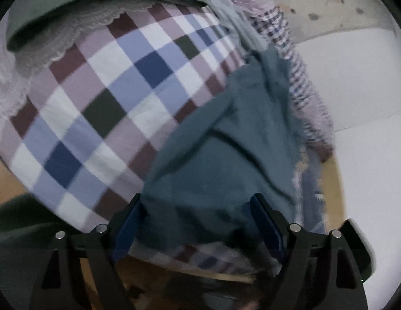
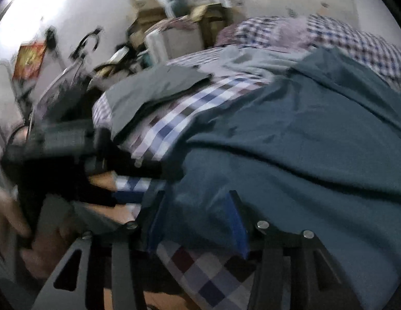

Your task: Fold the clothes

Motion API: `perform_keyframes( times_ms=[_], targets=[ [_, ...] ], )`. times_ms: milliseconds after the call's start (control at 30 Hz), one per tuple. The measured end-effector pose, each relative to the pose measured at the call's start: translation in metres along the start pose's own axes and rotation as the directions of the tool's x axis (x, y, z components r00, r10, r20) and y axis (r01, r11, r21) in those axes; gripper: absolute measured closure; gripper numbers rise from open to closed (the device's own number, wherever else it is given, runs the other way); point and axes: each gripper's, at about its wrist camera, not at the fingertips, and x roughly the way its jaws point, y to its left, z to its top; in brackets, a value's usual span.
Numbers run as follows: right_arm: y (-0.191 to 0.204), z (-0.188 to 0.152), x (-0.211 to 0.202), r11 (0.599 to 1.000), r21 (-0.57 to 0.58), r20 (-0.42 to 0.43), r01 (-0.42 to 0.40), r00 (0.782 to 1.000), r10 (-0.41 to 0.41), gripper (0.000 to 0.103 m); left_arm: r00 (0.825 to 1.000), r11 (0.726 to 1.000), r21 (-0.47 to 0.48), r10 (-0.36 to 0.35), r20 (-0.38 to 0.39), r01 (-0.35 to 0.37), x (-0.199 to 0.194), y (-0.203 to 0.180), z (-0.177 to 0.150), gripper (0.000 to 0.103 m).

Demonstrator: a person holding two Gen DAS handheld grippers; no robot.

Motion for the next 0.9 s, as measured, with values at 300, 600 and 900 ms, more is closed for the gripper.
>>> perform_keyframes(
  times_ms=[300, 600, 900],
  targets=[
    [0.048, -0.02, 0.02, 0.967, -0.253, -0.068, 0.014, 0.997, -0.032, 0.051, 0.983, 0.982, -0.065, -0.176, 0.052, 0.179, -0.015, 0.001, 0.004, 0.018],
    [0.061, -0.029, 0.039, 0.939, -0.321, -0.04, 0.122, 0.989, -0.142, 0.052, 0.967, 0.965, -0.067, -0.254, -0.013, 0.253, -0.008, -0.003, 0.004, 0.018],
    [0.046, -0.019, 0.033, 0.983, -0.178, -0.046, 0.035, 0.998, -0.044, 0.089, 0.963, 0.96, -0.073, -0.268, 0.031, 0.27, -0.009, -0.003, 0.005, 0.018]
  ],
)
